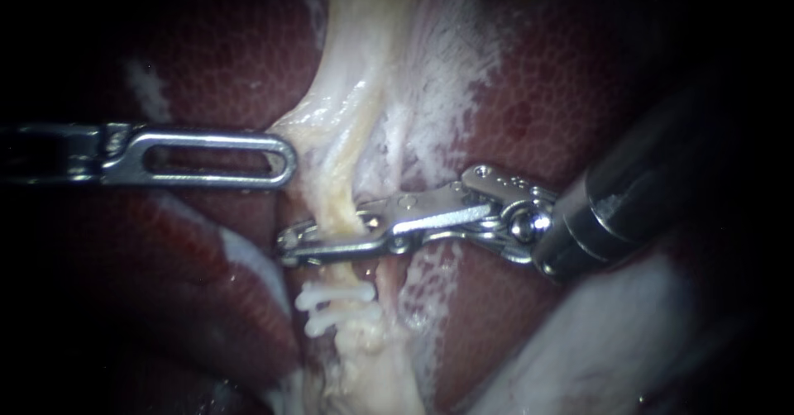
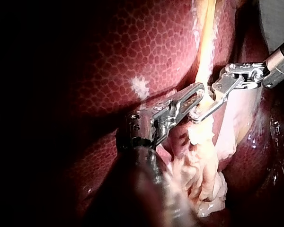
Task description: Going back third clip left tube
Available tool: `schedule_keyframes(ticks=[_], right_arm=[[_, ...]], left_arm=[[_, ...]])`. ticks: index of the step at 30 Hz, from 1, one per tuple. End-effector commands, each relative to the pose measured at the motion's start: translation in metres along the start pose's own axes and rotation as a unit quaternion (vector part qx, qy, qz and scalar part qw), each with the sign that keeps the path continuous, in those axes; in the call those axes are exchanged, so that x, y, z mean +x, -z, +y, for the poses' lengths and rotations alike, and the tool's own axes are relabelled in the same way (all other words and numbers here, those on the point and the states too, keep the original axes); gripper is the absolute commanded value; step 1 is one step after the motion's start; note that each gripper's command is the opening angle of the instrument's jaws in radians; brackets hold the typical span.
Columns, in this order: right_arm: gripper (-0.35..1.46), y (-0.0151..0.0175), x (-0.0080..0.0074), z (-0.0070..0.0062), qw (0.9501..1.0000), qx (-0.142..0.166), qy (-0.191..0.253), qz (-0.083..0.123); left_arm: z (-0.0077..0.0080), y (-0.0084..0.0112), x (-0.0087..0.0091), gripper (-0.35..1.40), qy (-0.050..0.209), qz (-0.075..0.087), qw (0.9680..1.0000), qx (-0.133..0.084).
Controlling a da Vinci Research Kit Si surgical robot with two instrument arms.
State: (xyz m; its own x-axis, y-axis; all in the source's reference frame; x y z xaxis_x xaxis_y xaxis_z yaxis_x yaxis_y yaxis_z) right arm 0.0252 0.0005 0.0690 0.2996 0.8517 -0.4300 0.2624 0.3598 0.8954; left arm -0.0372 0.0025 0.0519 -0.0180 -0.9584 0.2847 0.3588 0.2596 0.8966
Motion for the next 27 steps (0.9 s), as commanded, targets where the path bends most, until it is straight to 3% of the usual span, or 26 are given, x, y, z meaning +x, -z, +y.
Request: schedule_keyframes(ticks=[1,27], right_arm=[[-0.35,0.0001,0.0000,0.0000,1.0000,0.000,0.000,0.000],[-0.35,0.0004,0.0006,-0.0006,1.0000,0.001,-0.002,0.001]], left_arm=[[0.0000,0.0000,0.0000,-0.35,0.000,0.000,1.0000,0.000],[-0.0001,-0.0001,0.0002,-0.35,0.000,0.000,1.0000,0.000]])
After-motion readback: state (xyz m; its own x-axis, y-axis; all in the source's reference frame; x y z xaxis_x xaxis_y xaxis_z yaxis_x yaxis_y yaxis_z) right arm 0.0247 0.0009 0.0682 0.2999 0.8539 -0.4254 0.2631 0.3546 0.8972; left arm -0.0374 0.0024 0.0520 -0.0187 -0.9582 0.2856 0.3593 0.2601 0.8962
